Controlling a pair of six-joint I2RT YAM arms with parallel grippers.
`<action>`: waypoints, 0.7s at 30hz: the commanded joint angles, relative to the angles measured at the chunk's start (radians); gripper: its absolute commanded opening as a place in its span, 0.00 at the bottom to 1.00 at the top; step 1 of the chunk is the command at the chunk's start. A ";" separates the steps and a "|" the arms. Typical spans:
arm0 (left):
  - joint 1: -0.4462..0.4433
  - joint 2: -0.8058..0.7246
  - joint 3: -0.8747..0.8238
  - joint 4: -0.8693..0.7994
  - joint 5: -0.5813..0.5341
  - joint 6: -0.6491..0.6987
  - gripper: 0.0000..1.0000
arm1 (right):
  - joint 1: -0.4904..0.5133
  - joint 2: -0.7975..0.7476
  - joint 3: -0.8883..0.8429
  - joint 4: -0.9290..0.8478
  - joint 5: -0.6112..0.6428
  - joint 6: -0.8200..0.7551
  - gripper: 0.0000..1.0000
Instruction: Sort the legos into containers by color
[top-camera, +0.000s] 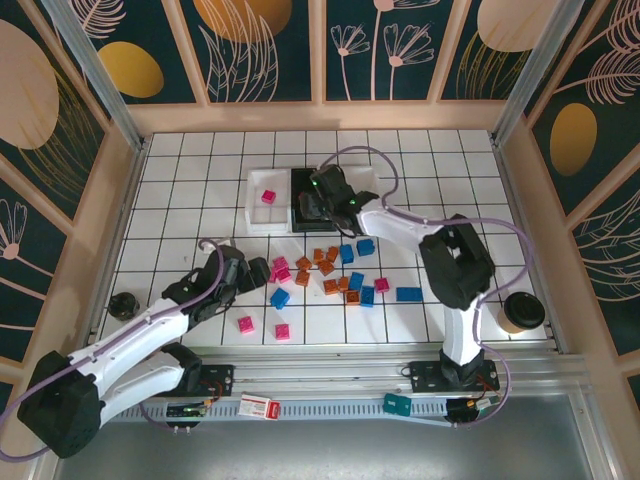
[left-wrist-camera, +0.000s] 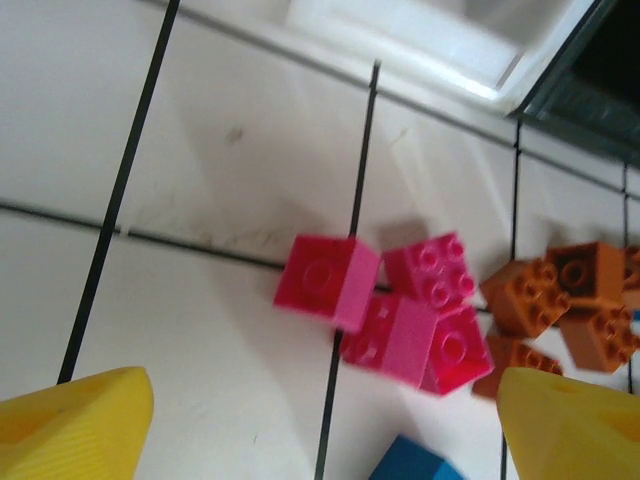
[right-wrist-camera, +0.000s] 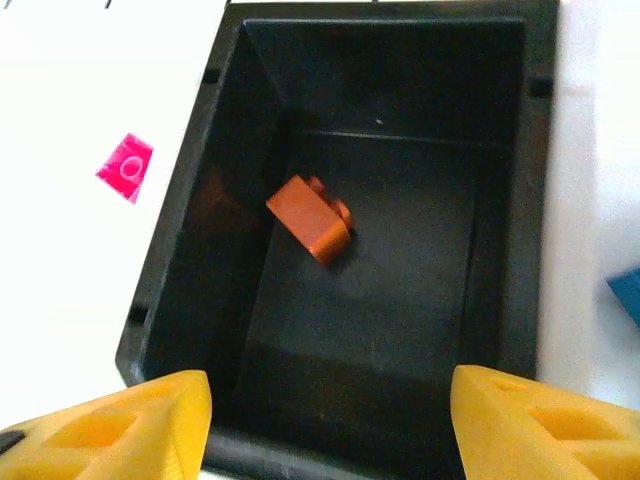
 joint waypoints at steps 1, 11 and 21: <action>-0.071 -0.044 -0.029 -0.126 -0.058 -0.096 0.87 | 0.015 -0.113 -0.115 0.111 -0.017 0.050 0.65; -0.353 0.056 0.018 -0.376 -0.189 -0.359 0.81 | 0.017 -0.312 -0.337 0.182 -0.019 0.098 0.65; -0.352 0.050 -0.161 -0.198 -0.043 -0.388 0.66 | 0.014 -0.470 -0.457 0.177 0.012 0.105 0.65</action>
